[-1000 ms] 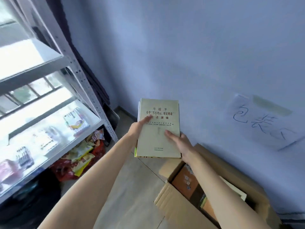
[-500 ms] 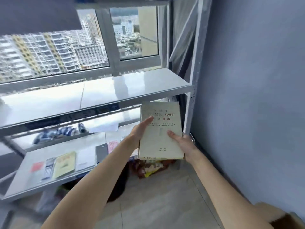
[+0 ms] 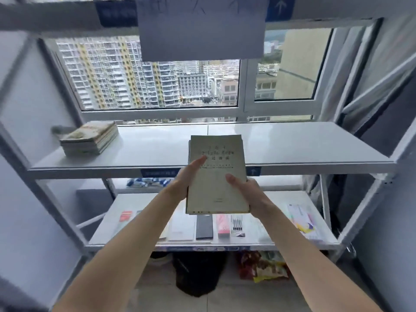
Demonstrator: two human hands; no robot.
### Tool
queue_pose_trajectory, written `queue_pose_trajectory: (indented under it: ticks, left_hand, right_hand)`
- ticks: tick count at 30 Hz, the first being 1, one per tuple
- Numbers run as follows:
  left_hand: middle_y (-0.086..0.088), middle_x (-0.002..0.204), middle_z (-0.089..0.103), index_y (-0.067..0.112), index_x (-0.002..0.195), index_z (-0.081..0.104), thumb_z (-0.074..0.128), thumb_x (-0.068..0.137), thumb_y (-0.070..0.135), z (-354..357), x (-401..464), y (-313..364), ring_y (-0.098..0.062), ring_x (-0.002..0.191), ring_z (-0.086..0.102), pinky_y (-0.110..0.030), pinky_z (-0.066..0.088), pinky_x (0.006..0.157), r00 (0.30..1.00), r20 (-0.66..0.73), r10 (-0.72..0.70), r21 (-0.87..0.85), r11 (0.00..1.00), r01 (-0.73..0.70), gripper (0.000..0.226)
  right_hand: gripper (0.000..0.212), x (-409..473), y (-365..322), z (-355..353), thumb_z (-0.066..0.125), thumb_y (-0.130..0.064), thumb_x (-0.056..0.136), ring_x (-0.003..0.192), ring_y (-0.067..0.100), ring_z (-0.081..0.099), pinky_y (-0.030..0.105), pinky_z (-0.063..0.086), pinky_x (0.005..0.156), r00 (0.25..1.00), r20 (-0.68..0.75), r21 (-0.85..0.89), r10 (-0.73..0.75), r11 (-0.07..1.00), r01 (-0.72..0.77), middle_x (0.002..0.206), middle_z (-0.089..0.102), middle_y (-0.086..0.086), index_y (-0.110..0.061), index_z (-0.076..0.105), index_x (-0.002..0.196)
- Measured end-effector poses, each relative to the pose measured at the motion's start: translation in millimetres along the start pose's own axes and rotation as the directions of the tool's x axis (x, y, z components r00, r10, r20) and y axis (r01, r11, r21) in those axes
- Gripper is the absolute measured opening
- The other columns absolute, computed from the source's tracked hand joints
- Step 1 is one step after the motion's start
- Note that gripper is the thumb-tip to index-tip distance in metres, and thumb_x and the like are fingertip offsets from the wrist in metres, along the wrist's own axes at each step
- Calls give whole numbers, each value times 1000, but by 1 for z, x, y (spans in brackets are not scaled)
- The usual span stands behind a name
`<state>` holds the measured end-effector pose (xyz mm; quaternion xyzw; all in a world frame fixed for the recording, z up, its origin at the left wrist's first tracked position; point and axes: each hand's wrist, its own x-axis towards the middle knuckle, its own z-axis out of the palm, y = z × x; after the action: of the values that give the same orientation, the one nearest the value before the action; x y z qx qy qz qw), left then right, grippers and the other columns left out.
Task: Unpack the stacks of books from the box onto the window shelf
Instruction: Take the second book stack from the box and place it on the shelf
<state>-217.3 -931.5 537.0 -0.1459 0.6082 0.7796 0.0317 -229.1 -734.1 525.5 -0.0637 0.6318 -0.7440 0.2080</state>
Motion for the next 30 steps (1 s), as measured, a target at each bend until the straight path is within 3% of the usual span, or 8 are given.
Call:
queue_pose_trajectory:
  ticks: [6, 10, 13, 18, 21, 23, 25, 30]
  left_hand:
    - [-20, 122, 68, 9, 127, 63, 66, 85, 51, -81, 40, 45, -41, 112, 64, -51, 53, 95, 997, -75, 23, -20, 999, -24, 60]
    - [-22, 123, 67, 8, 129, 62, 67, 83, 53, -139, 65, 67, -45, 116, 61, -57, 48, 100, 995, -78, 61, -34, 997, -64, 64]
    - [-24, 122, 67, 6, 126, 63, 68, 82, 51, -186, 91, 85, -45, 110, 64, -57, 50, 97, 980, -85, 178, -7, 984, -180, 63]
    - [-25, 120, 67, 6, 129, 57, 65, 86, 38, -255, 134, 115, -47, 104, 65, -54, 56, 84, 907, 16, 421, 73, 904, -421, 54]
    - [-24, 125, 62, 5, 135, 46, 73, 78, 42, -287, 151, 135, -46, 112, 62, -62, 51, 92, 894, 62, 443, 128, 885, -448, 74]
    - [-25, 127, 61, 4, 136, 44, 77, 70, 51, -301, 159, 140, -45, 114, 60, -64, 48, 95, 890, 94, 445, 159, 876, -455, 87]
    - [-26, 128, 59, 4, 137, 43, 80, 63, 59, -308, 163, 136, -45, 116, 59, -65, 46, 96, 889, 98, 447, 164, 874, -458, 100]
    - [-32, 132, 51, -2, 140, 35, 80, 52, 70, -315, 171, 138, -49, 122, 52, -64, 43, 100, 846, 52, 530, 86, 842, -533, 122]
  right_hand:
    - [39, 84, -15, 72, 68, -25, 88, 99, 35, 68, 47, 57, 86, 996, 88, -45, -6, 999, 10, 114, 70, 20, -1, 63, 119]
    - [36, 133, -18, 122, 67, -23, 89, 94, 31, 68, 43, 59, 82, 990, 133, -82, -46, 995, 57, 116, 69, 20, -3, 62, 119]
    - [38, 173, -15, 164, 69, -21, 88, 94, 30, 69, 41, 61, 76, 981, 163, -59, -108, 991, 119, 117, 68, 20, -3, 60, 121]
    - [45, 234, -11, 221, 69, -10, 87, 107, 33, 66, 46, 58, 87, 953, 172, -80, -250, 960, 267, 122, 65, 18, -3, 49, 126]
    - [59, 260, -11, 245, 72, -5, 82, 118, 36, 59, 51, 55, 92, 933, 197, -112, -301, 938, 327, 130, 55, 23, -3, 40, 132]
    - [60, 272, -8, 256, 71, 0, 81, 122, 36, 54, 45, 57, 89, 926, 201, -129, -320, 928, 349, 133, 49, 22, -5, 37, 131]
    - [56, 280, -1, 260, 69, 7, 81, 119, 33, 56, 37, 58, 84, 926, 195, -135, -323, 926, 352, 130, 52, 19, -12, 41, 126]
    - [63, 291, 10, 257, 80, -7, 70, 107, 18, 65, 32, 57, 79, 940, 186, -149, -286, 937, 314, 119, 64, 5, -22, 47, 122]
